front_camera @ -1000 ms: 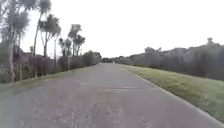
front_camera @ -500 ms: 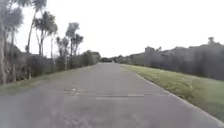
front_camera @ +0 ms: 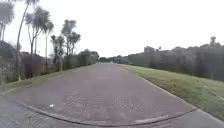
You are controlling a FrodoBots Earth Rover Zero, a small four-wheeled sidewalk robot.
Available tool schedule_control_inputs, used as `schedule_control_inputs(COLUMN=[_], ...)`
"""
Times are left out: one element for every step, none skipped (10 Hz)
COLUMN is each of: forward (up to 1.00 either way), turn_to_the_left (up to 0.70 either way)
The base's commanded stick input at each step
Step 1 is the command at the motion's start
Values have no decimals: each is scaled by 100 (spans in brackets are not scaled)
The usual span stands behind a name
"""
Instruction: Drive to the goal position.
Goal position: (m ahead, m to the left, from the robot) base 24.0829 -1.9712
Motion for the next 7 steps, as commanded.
schedule_control_inputs(forward=[0, 18, 68, 100, 100, 100, 100], turn_to_the_left=[0, 0, 0, 0, 0, 0, 0])
